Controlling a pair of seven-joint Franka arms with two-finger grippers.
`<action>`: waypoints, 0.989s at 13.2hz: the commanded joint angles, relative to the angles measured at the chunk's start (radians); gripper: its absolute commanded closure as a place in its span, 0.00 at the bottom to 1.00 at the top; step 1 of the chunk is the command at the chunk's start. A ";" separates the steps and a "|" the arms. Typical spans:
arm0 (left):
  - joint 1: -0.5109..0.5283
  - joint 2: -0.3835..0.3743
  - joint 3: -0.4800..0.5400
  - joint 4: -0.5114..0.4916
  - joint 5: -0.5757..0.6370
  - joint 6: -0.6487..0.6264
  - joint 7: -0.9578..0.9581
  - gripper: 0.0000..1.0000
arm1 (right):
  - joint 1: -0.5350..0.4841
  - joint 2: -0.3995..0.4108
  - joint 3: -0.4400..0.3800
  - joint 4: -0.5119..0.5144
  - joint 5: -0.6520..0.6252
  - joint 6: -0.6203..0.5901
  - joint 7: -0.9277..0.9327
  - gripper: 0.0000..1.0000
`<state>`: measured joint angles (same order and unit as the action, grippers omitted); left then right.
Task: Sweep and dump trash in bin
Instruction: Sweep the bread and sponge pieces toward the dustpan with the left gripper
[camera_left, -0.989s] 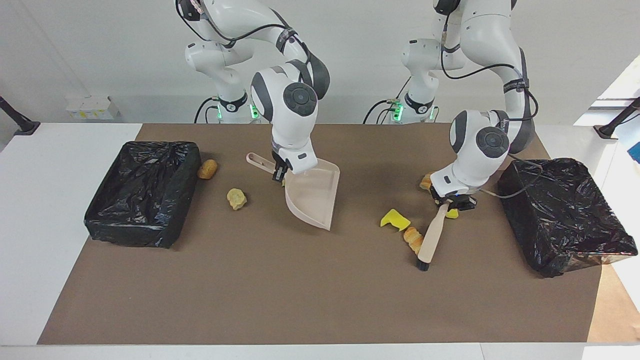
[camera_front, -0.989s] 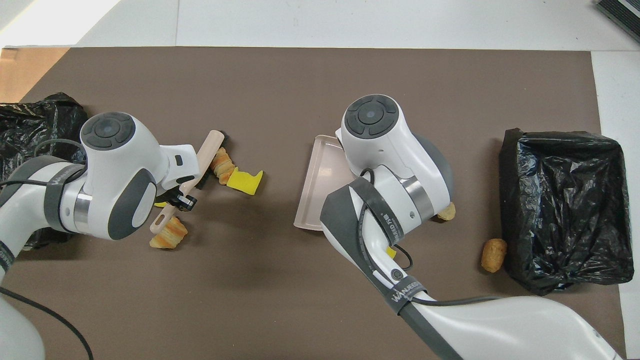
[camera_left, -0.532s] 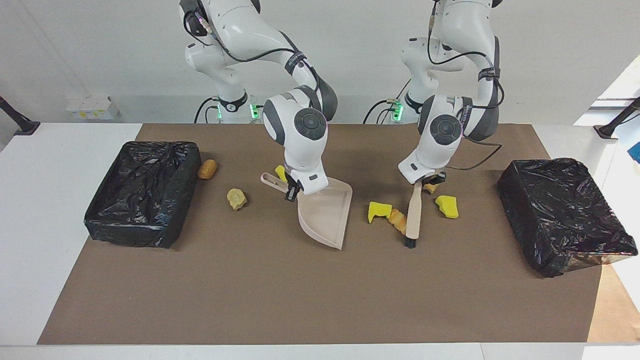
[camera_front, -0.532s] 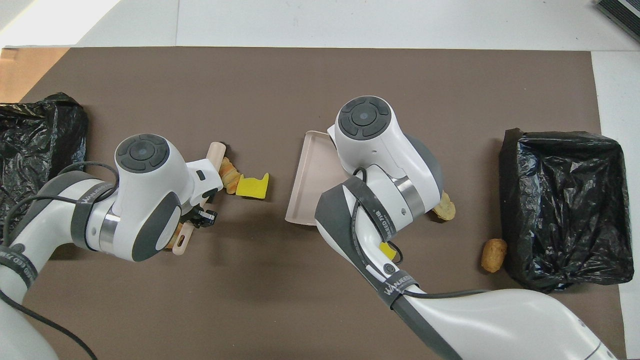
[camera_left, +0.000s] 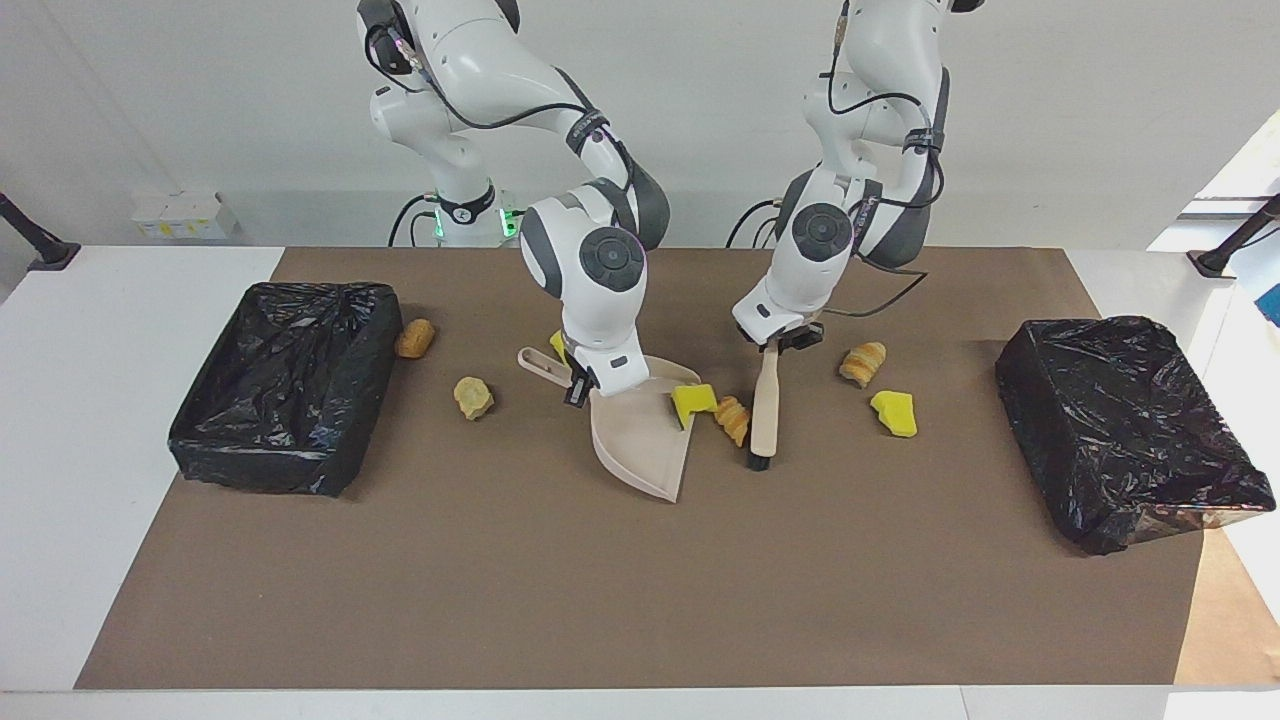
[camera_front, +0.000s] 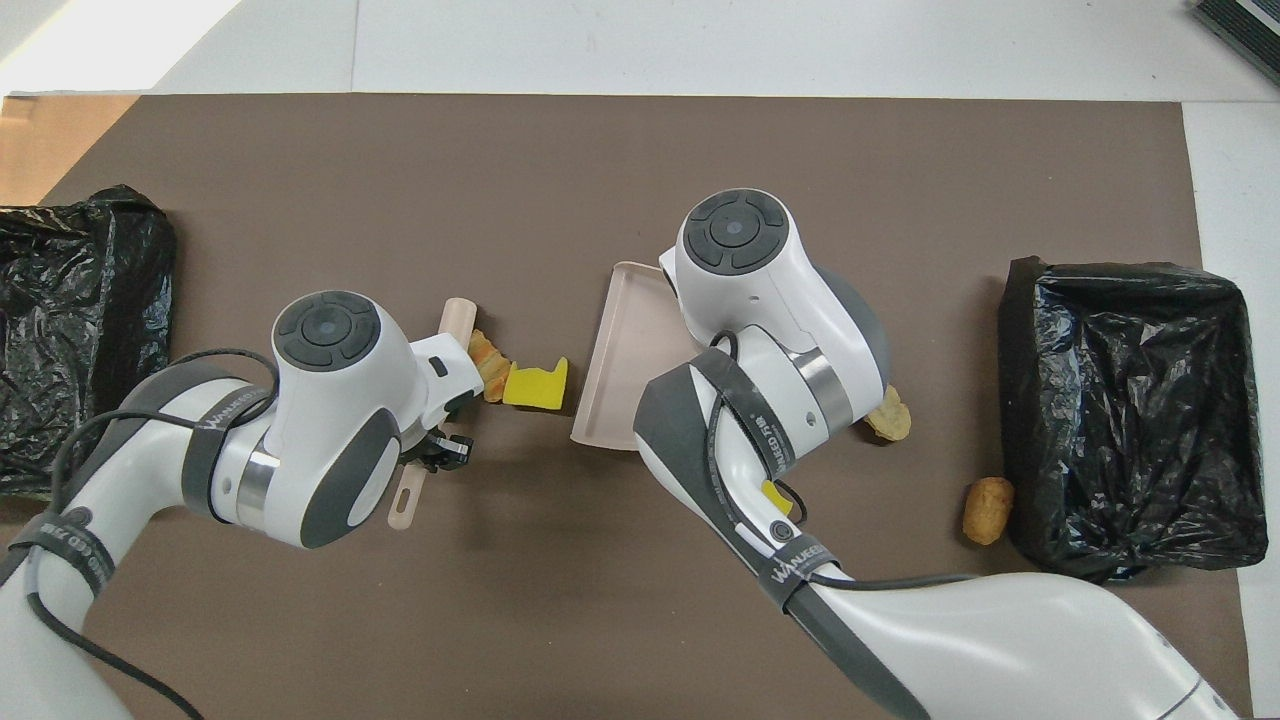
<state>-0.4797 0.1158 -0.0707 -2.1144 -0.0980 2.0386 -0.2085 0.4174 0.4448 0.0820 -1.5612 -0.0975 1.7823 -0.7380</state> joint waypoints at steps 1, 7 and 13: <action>-0.088 -0.030 0.019 -0.021 -0.060 0.048 -0.015 1.00 | -0.003 -0.011 0.007 -0.011 0.004 0.003 -0.003 1.00; -0.096 -0.034 0.029 0.057 -0.056 0.019 -0.282 1.00 | -0.002 -0.011 0.007 -0.013 0.007 0.006 -0.001 1.00; 0.030 -0.051 0.032 0.060 0.061 -0.176 -0.452 1.00 | -0.003 -0.015 0.007 -0.023 0.007 0.019 -0.007 1.00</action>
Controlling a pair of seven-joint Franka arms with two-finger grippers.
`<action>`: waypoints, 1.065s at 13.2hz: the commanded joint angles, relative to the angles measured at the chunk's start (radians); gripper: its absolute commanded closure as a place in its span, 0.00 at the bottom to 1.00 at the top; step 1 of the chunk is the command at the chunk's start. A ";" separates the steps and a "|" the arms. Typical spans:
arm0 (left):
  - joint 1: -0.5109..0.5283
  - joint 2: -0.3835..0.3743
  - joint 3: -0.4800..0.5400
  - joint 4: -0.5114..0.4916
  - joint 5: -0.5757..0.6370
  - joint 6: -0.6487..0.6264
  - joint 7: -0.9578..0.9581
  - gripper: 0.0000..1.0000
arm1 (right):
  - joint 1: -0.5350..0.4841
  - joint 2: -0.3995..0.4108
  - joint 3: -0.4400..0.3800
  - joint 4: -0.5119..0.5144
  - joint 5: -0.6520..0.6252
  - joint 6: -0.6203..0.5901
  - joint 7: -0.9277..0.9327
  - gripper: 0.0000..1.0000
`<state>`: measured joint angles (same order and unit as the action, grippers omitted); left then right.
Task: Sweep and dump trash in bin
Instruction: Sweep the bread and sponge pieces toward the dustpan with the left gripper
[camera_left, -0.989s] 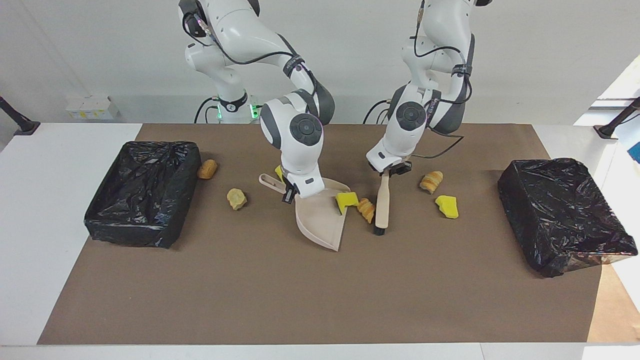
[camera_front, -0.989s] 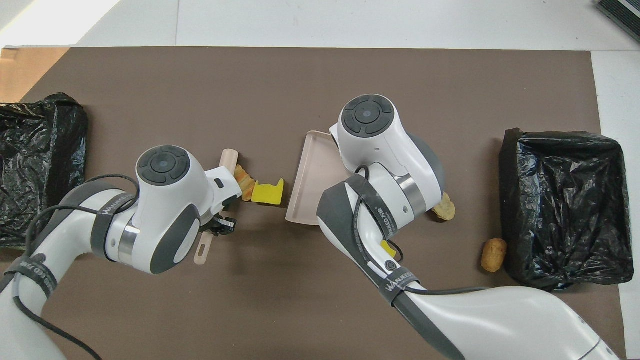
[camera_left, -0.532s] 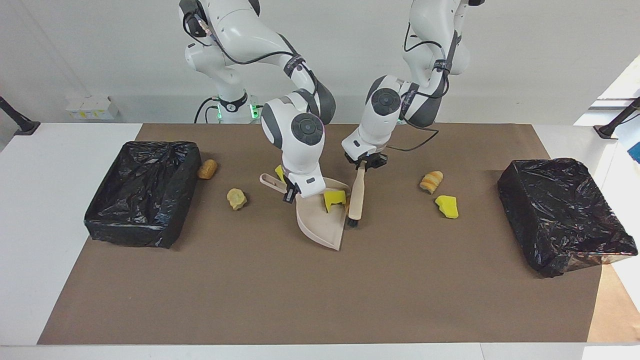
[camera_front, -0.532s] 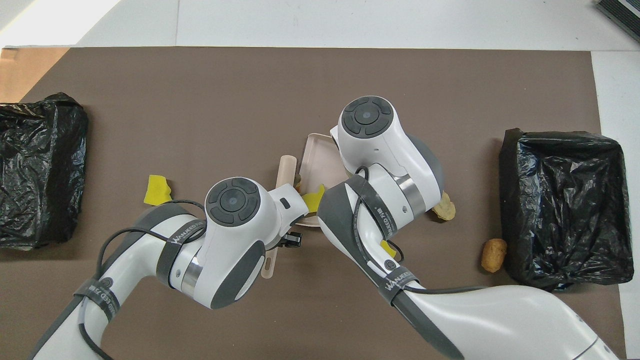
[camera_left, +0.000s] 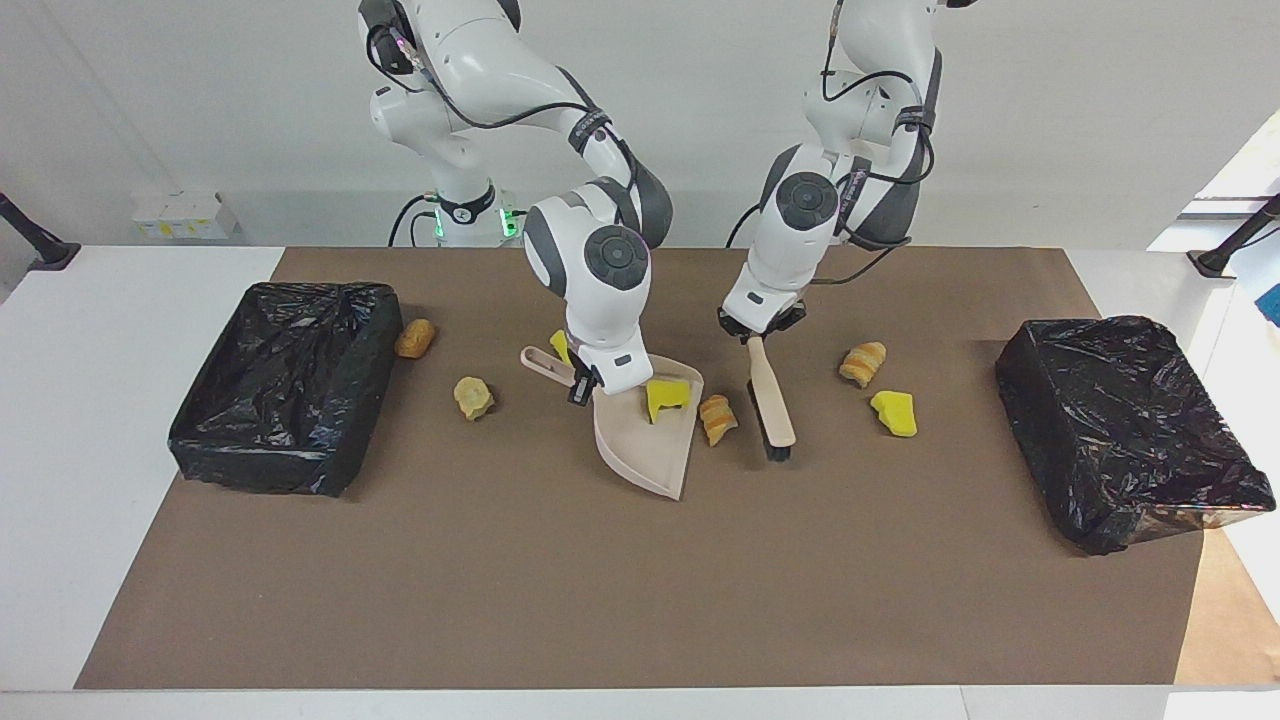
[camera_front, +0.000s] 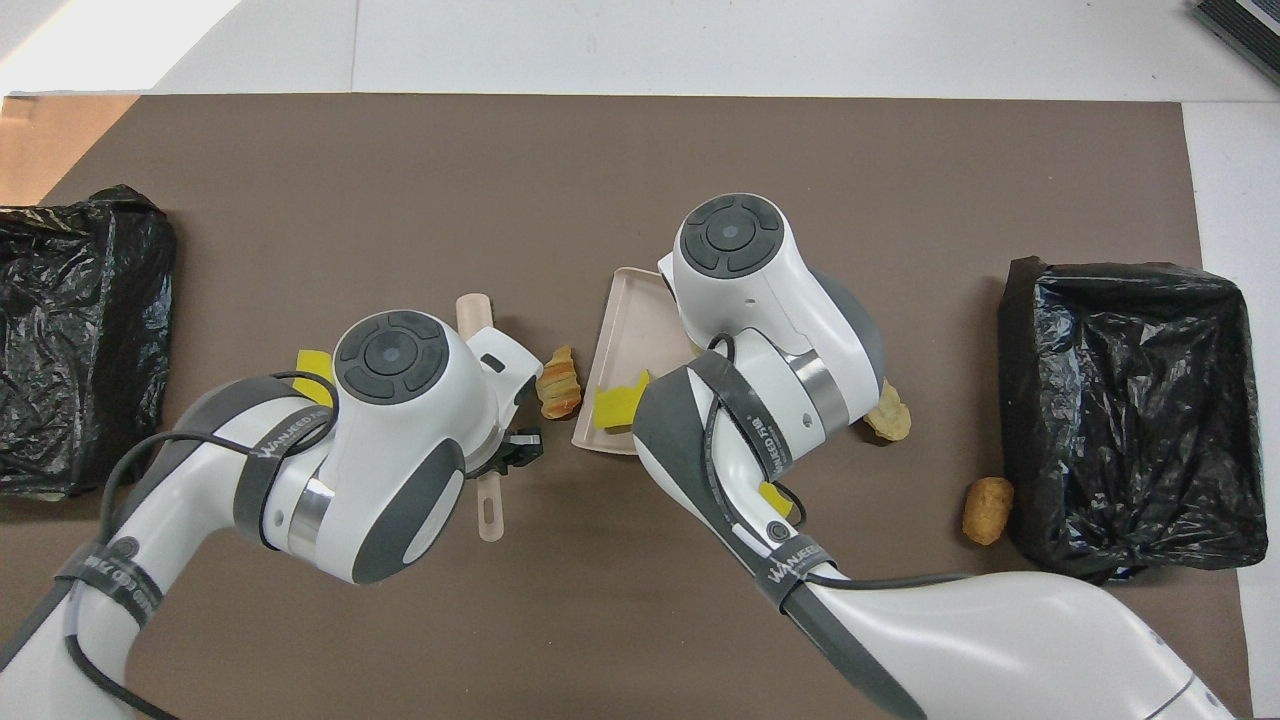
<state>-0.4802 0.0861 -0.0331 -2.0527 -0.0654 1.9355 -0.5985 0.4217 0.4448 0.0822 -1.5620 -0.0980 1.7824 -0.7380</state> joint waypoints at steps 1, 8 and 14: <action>0.034 -0.032 -0.005 -0.001 0.059 -0.126 -0.113 1.00 | -0.007 -0.017 0.007 -0.032 0.004 0.031 -0.032 1.00; 0.126 -0.083 -0.008 -0.053 0.171 -0.312 -0.443 1.00 | -0.008 -0.023 0.007 -0.082 0.003 0.124 -0.155 1.00; 0.129 -0.253 -0.011 -0.326 0.211 -0.247 -0.440 1.00 | 0.000 -0.020 0.007 -0.089 0.003 0.141 -0.144 1.00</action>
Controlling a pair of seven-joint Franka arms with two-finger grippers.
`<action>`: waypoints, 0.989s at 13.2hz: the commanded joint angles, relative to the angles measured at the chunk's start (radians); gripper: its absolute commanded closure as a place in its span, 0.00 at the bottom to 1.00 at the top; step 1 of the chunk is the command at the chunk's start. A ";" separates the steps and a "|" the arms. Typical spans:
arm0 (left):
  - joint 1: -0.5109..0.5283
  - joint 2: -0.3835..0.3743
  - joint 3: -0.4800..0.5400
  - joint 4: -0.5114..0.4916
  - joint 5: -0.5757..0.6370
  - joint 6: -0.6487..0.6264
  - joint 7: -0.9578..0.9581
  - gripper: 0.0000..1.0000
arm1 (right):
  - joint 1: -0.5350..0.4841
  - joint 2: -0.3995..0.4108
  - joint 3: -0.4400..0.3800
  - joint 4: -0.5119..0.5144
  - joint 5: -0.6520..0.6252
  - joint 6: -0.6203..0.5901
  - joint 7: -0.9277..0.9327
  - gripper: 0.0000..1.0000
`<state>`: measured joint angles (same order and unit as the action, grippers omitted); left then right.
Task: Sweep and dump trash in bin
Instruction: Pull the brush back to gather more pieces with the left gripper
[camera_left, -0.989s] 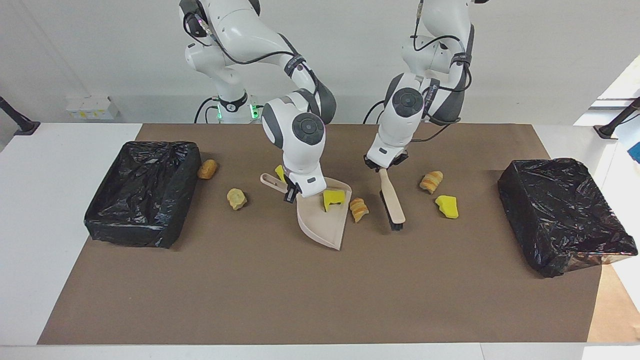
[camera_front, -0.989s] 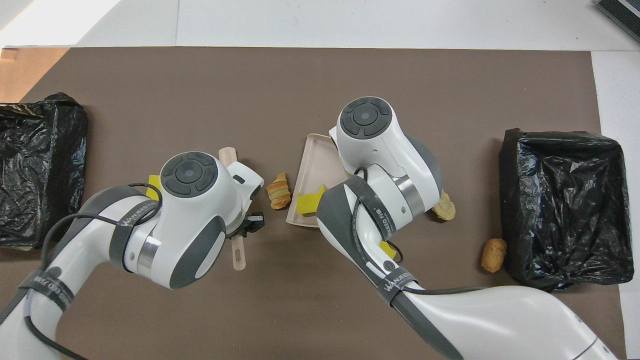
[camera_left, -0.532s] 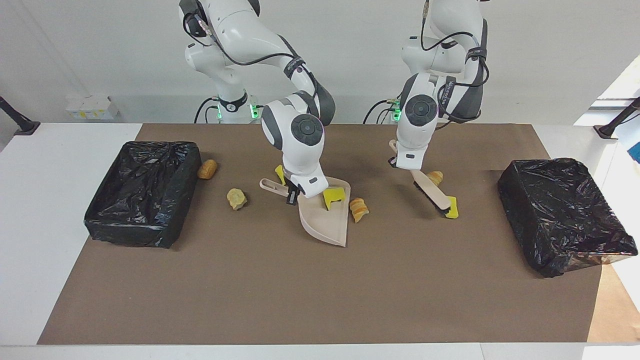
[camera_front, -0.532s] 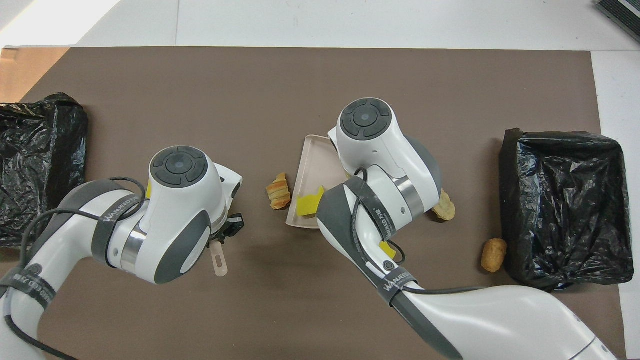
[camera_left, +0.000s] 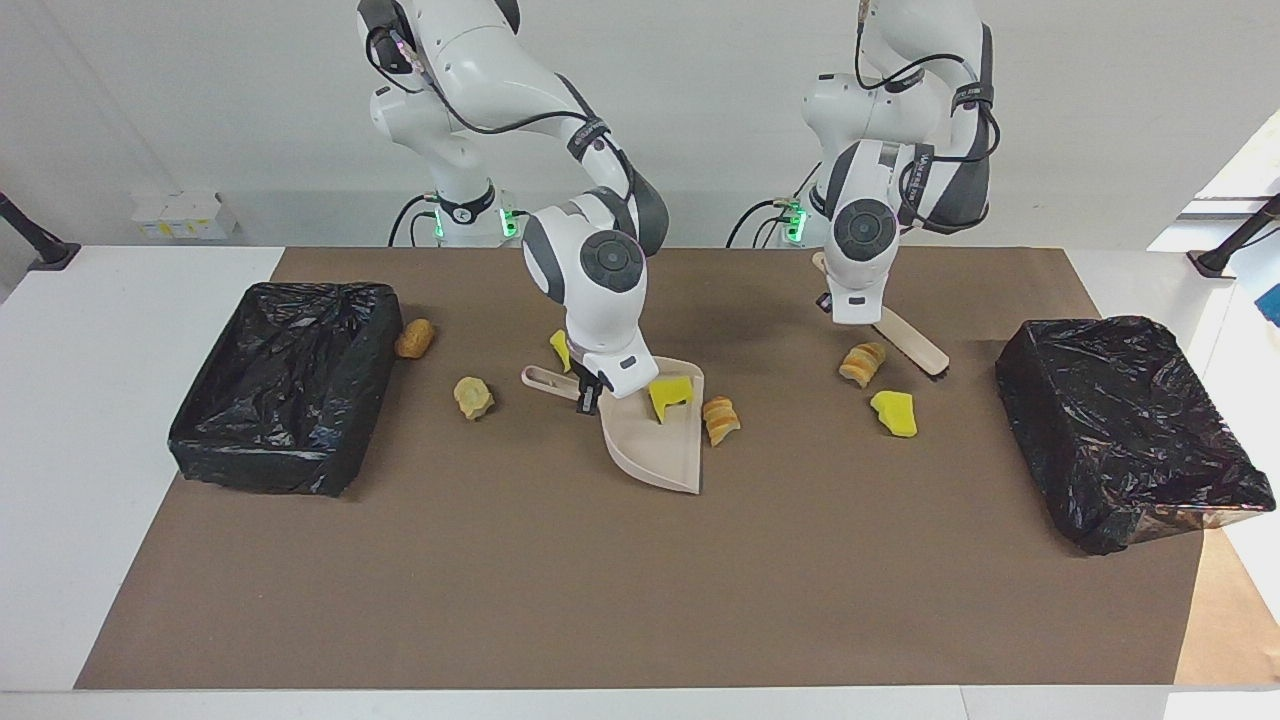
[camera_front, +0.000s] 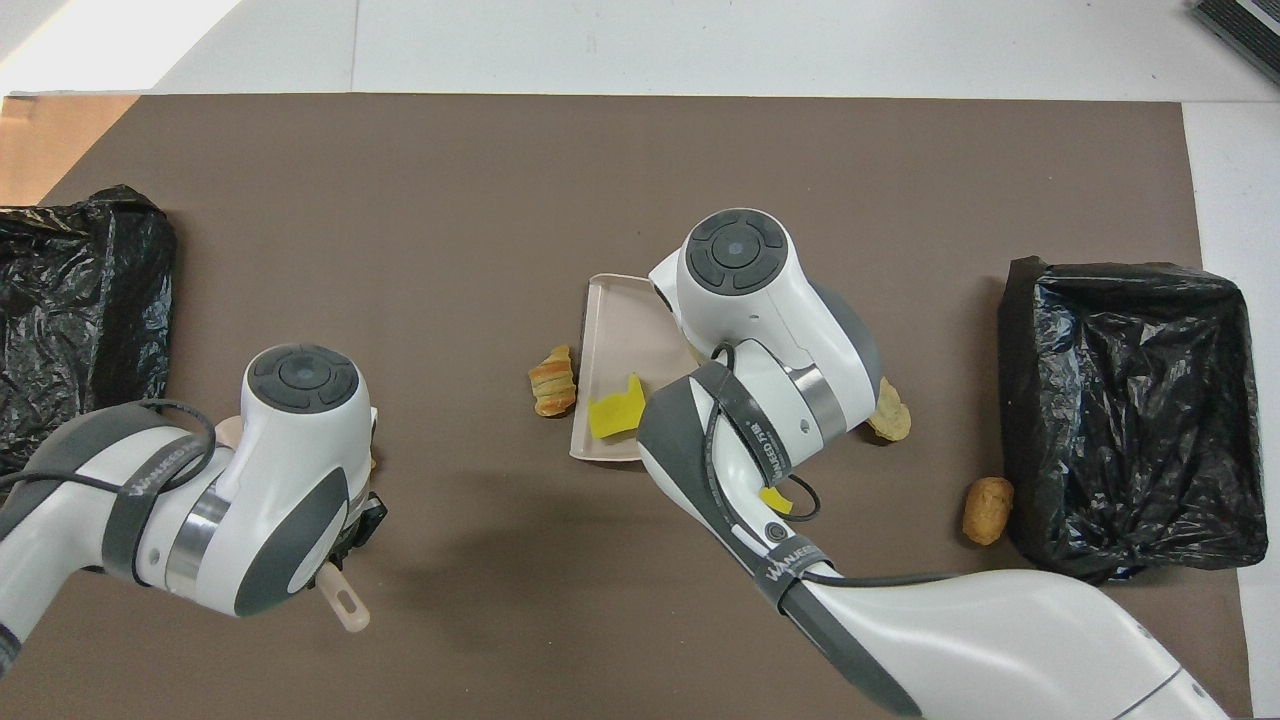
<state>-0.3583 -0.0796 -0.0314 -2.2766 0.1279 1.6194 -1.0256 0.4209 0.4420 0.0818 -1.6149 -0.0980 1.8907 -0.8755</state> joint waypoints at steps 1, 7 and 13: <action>0.009 -0.082 -0.015 -0.100 0.009 0.104 -0.005 1.00 | 0.004 -0.016 0.007 -0.037 0.003 0.044 -0.007 1.00; 0.042 -0.029 -0.013 -0.086 -0.112 0.358 0.260 1.00 | 0.006 -0.017 0.007 -0.045 0.001 0.047 -0.008 1.00; -0.007 0.093 -0.018 0.142 -0.125 0.274 0.337 1.00 | 0.009 -0.017 0.007 -0.048 0.000 0.048 -0.007 1.00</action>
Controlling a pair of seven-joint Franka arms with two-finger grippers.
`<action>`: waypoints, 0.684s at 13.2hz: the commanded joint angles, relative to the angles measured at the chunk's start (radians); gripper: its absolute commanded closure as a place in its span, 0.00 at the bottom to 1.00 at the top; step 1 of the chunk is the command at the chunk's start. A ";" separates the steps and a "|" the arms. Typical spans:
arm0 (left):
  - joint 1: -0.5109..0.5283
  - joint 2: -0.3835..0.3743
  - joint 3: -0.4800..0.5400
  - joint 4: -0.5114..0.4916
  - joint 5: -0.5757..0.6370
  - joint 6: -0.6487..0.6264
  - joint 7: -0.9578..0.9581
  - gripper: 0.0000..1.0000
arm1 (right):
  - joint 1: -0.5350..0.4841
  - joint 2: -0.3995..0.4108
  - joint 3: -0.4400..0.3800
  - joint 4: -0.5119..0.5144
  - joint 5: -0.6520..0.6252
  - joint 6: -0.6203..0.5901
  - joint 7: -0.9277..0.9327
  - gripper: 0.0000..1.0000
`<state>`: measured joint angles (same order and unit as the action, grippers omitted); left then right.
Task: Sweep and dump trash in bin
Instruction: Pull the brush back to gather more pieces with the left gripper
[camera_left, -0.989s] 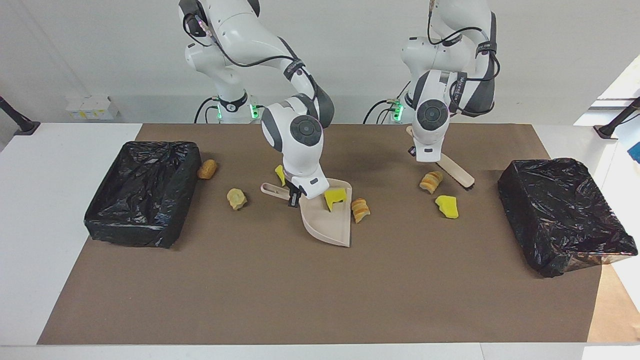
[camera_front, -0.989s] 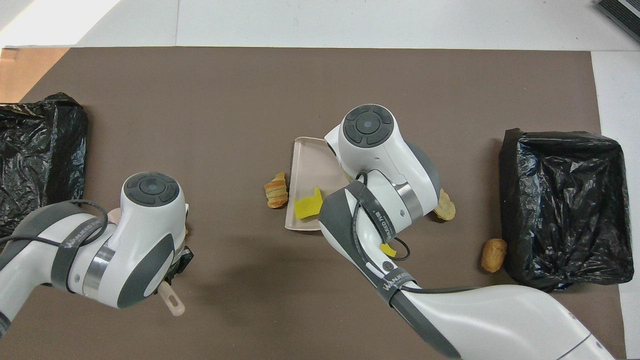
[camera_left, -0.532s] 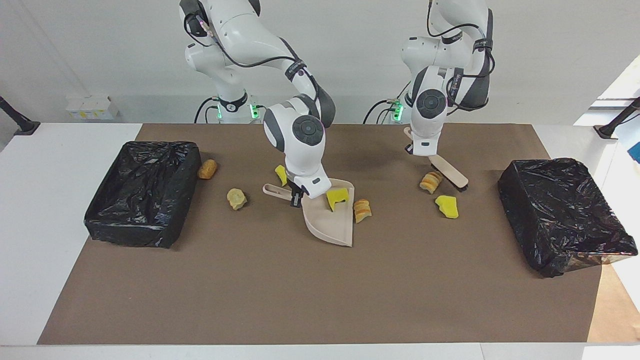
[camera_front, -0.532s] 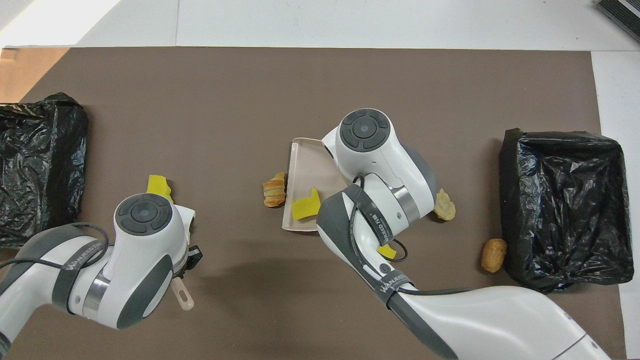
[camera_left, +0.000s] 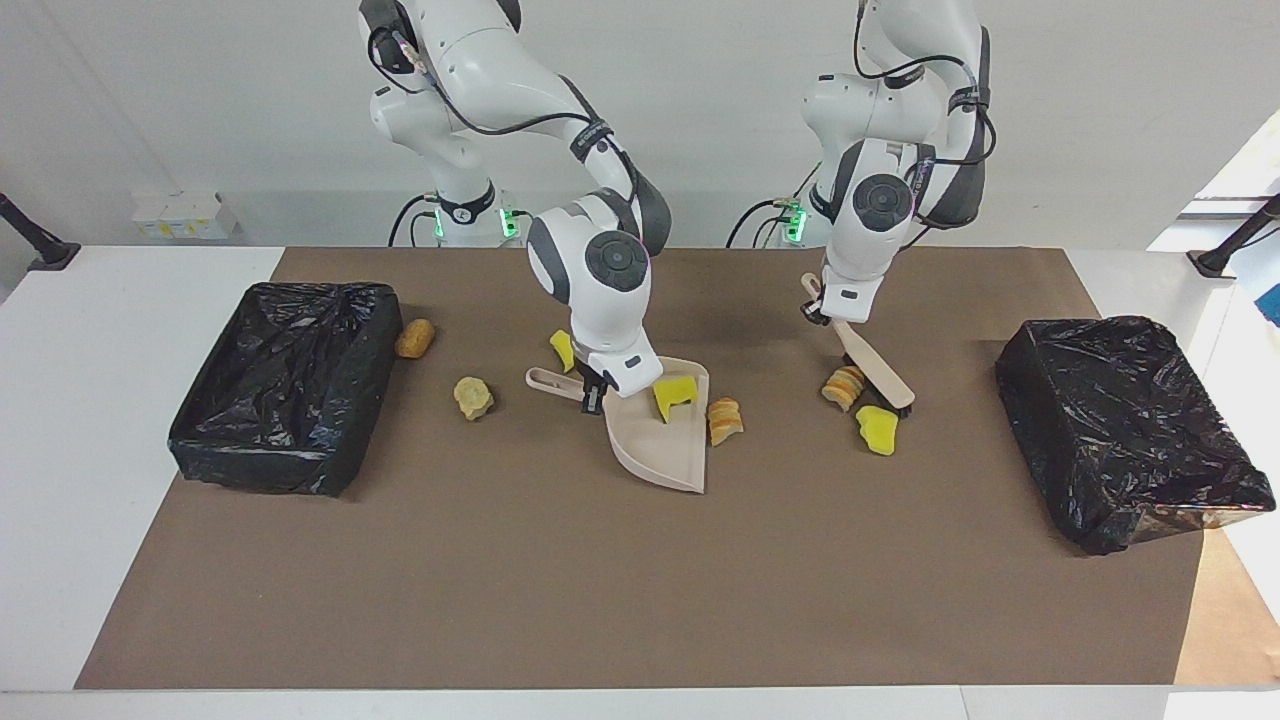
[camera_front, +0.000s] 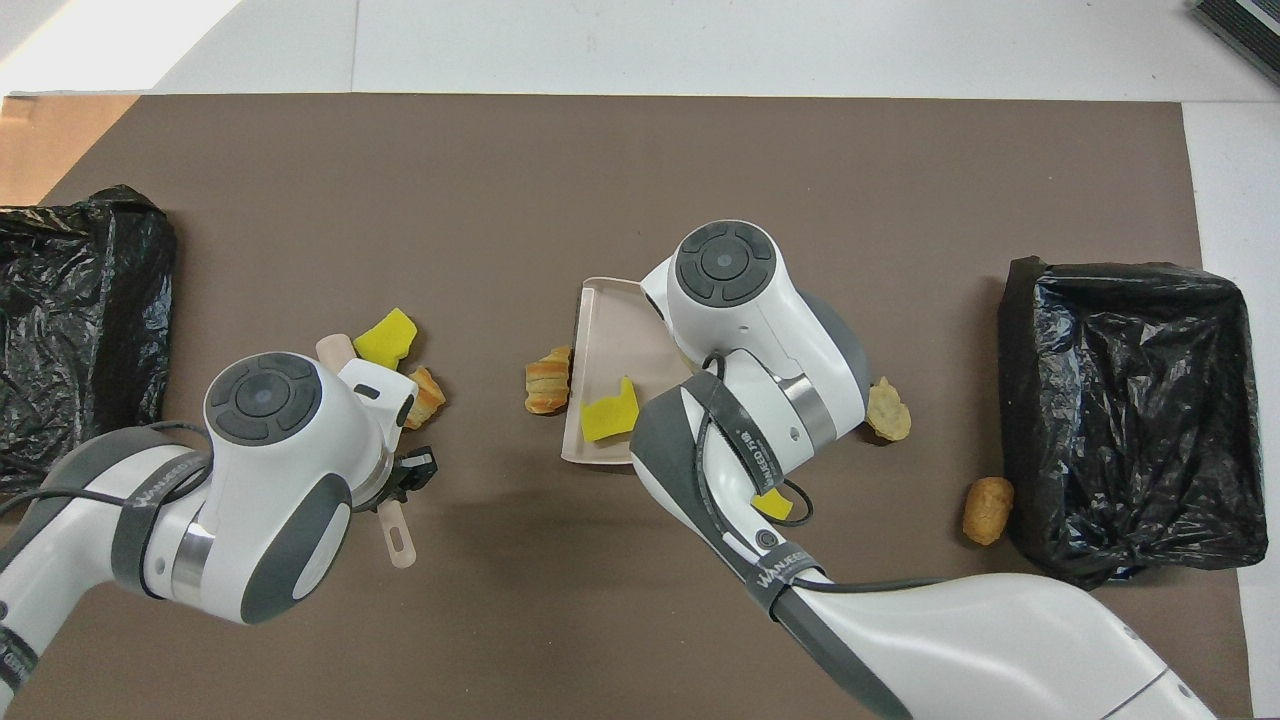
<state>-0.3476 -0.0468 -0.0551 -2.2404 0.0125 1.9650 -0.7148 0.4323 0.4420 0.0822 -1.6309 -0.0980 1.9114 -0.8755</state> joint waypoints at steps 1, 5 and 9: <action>-0.011 0.064 0.008 0.128 -0.009 -0.090 0.032 1.00 | -0.003 -0.017 0.007 -0.032 0.000 0.028 -0.005 1.00; 0.073 0.045 0.014 0.114 -0.009 -0.115 0.156 1.00 | -0.001 -0.017 0.007 -0.034 0.000 0.028 -0.005 1.00; 0.133 0.008 0.014 0.044 -0.009 -0.089 0.280 1.00 | -0.003 -0.017 0.007 -0.037 0.000 0.028 -0.005 1.00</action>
<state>-0.2378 -0.0016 -0.0340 -2.1500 0.0124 1.8676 -0.4952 0.4332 0.4420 0.0822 -1.6321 -0.0980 1.9117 -0.8754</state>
